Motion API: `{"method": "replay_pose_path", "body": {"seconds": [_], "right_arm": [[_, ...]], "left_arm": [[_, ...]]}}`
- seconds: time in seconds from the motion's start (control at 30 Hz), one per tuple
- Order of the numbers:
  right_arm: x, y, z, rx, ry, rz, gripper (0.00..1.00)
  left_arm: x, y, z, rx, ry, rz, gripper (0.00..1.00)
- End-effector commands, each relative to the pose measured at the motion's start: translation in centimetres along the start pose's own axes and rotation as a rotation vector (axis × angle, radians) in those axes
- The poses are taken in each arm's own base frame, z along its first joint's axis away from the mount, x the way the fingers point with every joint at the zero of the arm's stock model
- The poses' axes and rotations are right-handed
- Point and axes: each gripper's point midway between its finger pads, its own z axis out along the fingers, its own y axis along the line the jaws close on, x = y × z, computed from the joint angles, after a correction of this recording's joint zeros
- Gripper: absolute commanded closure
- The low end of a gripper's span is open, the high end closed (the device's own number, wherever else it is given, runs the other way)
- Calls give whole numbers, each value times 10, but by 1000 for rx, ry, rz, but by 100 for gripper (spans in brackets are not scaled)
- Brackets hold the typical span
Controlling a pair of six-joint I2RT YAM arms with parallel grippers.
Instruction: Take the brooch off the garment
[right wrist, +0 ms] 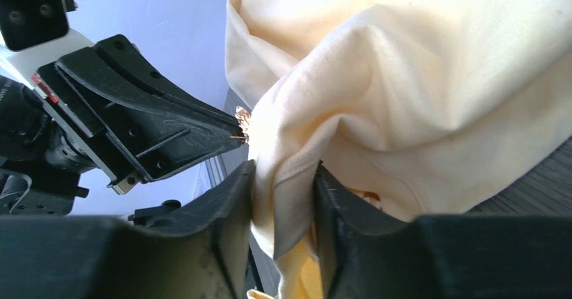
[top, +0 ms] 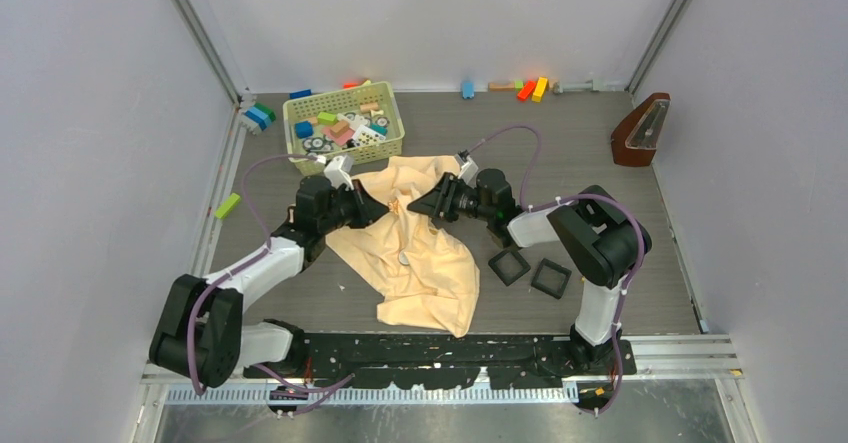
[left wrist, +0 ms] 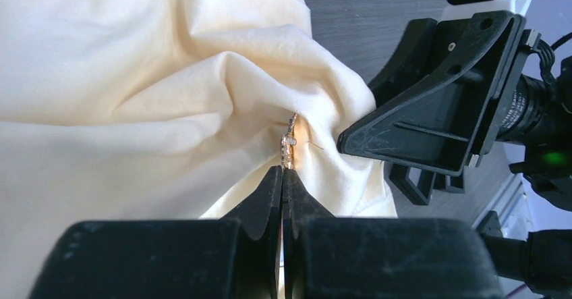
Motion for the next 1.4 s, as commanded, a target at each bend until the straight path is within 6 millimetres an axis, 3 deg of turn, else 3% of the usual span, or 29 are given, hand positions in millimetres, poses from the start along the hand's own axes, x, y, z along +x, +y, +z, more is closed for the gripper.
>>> {"method": "replay_pose_path", "body": {"seconds": [0.0,0.17,0.5,0.67,0.83,0.97,1.1,1.13,1.17,1.23,1.37], "right_arm": [[-18,25,-2,-52,-51,-65,80],[-23,24,-5,-43,-62,-57,94],[-65,18,-40,-34,-187,-42,95],[-68,4,-44,31,-206,-45,93],[-65,-18,-43,121,-203,-24,91],[-65,-22,-42,142,-201,-24,81],[-65,-20,-43,141,-200,-31,62],[-66,-19,-44,141,-202,-36,52],[-67,-14,-46,133,-202,-49,42],[-67,-1,-47,99,-183,-85,31],[-76,21,-60,130,-191,-178,21]], "left_arm": [[-15,0,0,-52,-19,78,100],[9,-13,15,-58,125,198,100],[22,-4,26,-134,203,224,100],[13,-5,18,-141,169,214,100],[-9,-7,-10,-161,103,146,100],[-21,-16,-36,-148,68,91,100],[-24,-28,-51,-124,68,67,100],[-24,-30,-54,-122,69,63,100],[-26,-33,-56,-112,68,60,100],[-30,-41,-58,-66,74,38,100],[-43,-72,-61,126,103,-58,100]]}}
